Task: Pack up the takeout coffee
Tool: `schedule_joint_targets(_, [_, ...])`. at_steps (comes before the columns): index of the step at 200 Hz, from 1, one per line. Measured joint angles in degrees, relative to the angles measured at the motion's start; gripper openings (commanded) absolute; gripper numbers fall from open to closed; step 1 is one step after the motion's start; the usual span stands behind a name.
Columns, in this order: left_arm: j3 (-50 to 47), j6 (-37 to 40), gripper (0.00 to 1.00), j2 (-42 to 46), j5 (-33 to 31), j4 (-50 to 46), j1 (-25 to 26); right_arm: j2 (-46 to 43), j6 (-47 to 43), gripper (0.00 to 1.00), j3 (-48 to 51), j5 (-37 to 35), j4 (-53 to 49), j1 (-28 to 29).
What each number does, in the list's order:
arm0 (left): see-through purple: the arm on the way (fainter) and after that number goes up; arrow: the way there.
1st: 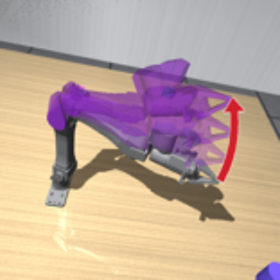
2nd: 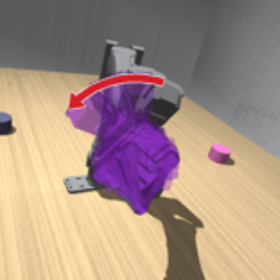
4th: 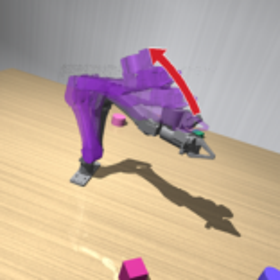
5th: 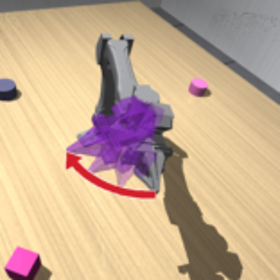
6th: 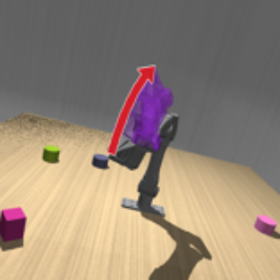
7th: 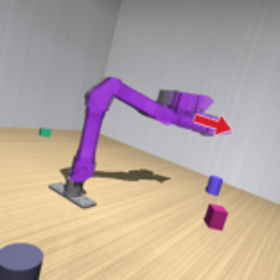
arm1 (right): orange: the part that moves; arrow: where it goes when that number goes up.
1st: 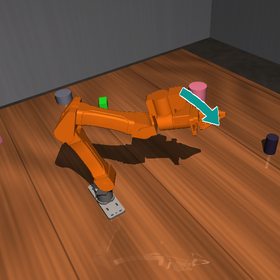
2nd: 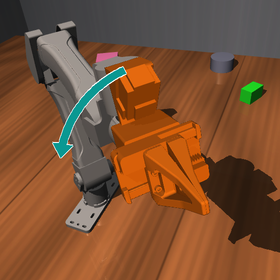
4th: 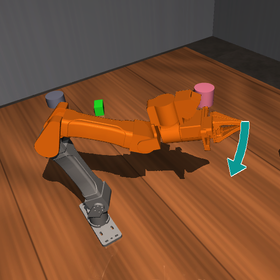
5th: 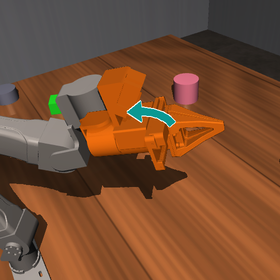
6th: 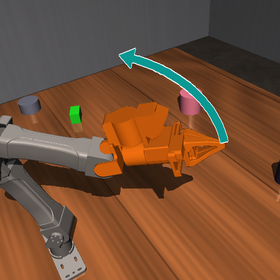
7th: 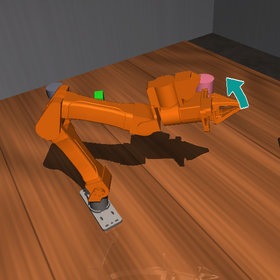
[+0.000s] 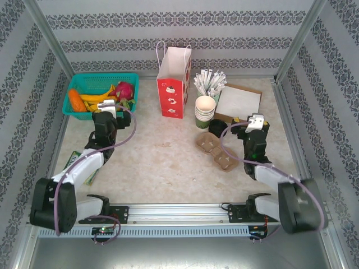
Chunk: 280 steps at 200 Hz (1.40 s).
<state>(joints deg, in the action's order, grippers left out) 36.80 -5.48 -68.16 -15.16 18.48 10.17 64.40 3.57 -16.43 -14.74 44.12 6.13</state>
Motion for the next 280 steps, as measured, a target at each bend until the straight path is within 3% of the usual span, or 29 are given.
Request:
schedule_joint_targets(30, [5.95,-8.68,1.0,3.74,-5.35,-11.45,5.44,-11.72,7.74,0.98,-1.18,3.08,-12.22,0.02])
schedule_joint_targets(57, [9.4,-18.1,1.0,4.68,-6.51,-18.99,8.66,-14.45,14.62,0.98,-7.61,10.45,-25.94,0.15])
schedule_joint_targets(92, [10.75,-29.33,1.0,2.1,-3.5,-24.26,8.96,-10.38,22.05,0.98,-17.42,18.86,-39.28,1.97])
schedule_joint_targets(136, [14.19,-42.58,1.0,-2.73,-2.95,-32.09,8.96,0.09,28.44,0.97,-30.4,21.27,-54.01,6.84])
schedule_joint_targets(163, [14.71,-45.79,1.0,-4.96,-2.36,-32.54,8.96,6.69,30.27,0.88,-39.41,22.36,-61.57,8.0])
schedule_joint_targets(214, [21.22,-47.47,1.0,-12.9,2.71,-32.68,8.96,20.65,28.39,0.8,-58.53,19.04,-75.67,9.88])
schedule_joint_targets(280, [21.84,-47.5,1.0,-14.03,6.38,-29.11,8.98,29.7,23.5,0.72,-70.97,15.43,-86.31,11.02])
